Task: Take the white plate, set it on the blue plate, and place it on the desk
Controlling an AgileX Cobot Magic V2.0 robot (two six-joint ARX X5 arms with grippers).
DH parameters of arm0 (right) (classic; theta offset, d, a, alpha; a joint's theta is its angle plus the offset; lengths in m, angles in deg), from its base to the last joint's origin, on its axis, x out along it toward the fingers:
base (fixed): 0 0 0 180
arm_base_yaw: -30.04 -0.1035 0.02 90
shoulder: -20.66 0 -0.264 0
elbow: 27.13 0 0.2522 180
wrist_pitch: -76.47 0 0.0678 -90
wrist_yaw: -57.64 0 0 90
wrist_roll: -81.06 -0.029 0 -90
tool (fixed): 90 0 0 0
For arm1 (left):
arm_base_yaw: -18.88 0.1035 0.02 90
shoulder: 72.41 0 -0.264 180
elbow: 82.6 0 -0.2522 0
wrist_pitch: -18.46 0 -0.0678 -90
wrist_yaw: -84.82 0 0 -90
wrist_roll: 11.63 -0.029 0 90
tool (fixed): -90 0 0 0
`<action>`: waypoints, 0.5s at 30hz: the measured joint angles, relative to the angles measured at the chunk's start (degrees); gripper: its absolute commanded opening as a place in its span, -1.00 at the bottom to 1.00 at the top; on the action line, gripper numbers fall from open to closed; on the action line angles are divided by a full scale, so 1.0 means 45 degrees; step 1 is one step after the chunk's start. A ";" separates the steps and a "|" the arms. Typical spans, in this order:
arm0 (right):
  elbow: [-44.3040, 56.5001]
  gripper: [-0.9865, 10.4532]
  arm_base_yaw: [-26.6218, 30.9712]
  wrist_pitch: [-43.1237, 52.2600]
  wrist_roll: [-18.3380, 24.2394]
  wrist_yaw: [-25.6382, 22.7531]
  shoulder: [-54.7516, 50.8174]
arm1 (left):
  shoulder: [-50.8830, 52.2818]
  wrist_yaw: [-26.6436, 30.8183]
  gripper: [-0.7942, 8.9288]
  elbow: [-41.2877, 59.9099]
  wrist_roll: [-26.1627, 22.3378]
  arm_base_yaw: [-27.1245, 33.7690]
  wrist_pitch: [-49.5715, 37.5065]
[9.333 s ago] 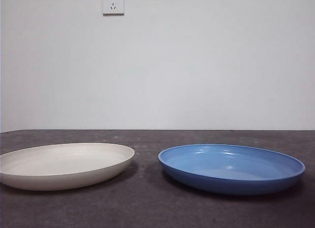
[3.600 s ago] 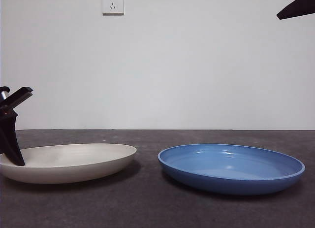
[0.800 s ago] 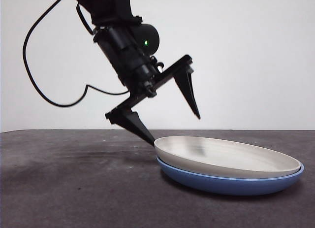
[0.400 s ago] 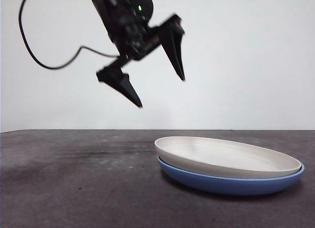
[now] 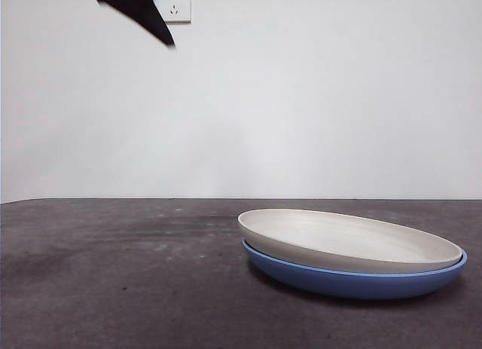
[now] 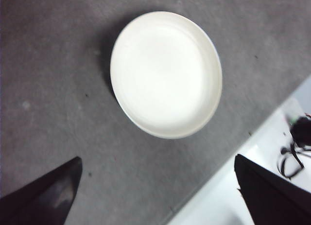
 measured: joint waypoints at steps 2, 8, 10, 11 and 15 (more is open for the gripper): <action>0.0000 0.26 0.0000 0.0058 -0.0005 -0.0053 0.0170 | 0.0578 0.0034 0.22 0.0000 -0.0209 0.0000 0.0219; 0.0000 0.26 0.0000 0.0296 -0.0010 -0.0087 0.0855 | 0.2642 0.0044 0.36 0.0068 -0.0578 0.0034 0.0253; 0.0000 0.26 0.0000 0.0321 -0.0010 -0.0083 0.1103 | 0.3507 0.0044 0.36 0.0277 -0.0597 0.0049 0.0253; 0.0000 0.26 0.0000 0.0325 -0.0010 -0.0087 0.1239 | 0.3895 0.0044 0.36 0.0432 -0.0612 0.0049 0.0253; 0.0000 0.26 0.0000 0.0330 -0.0005 -0.0083 0.1749 | 0.5591 0.0049 0.36 0.1574 -0.0840 0.0049 0.0253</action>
